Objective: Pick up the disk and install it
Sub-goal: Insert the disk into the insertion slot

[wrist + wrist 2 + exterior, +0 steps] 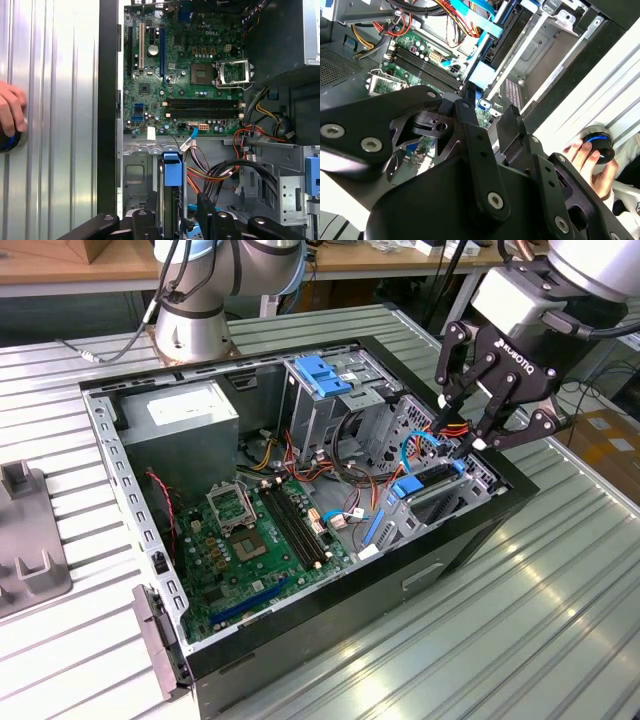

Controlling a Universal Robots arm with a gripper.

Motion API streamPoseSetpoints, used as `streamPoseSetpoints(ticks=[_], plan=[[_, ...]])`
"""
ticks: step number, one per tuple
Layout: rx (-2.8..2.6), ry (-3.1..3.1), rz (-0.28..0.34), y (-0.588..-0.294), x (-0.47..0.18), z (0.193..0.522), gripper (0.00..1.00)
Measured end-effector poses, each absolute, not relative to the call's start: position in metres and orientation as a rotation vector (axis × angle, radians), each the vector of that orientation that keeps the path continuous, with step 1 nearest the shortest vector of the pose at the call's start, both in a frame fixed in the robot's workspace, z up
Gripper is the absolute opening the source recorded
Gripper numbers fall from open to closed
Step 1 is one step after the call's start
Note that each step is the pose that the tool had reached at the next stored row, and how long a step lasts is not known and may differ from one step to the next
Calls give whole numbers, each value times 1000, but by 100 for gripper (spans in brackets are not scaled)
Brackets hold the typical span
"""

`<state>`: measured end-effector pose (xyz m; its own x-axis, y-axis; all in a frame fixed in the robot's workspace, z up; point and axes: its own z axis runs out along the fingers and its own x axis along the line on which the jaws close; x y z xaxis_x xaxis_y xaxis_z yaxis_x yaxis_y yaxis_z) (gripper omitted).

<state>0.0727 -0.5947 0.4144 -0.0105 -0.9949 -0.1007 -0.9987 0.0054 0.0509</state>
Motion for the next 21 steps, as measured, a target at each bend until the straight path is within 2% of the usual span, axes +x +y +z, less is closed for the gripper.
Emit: streamPoseSetpoints(ticks=[4, 5, 6, 9, 21], plan=[[-2183, 2200, 169, -594, 73, 415, 43], [-2184, 2201, 169, -594, 73, 415, 30], [-2184, 2201, 170, -594, 74, 414, 30], [-2186, 2204, 178, -594, 79, 409, 12], [-2190, 2209, 188, -594, 107, 404, 10]])
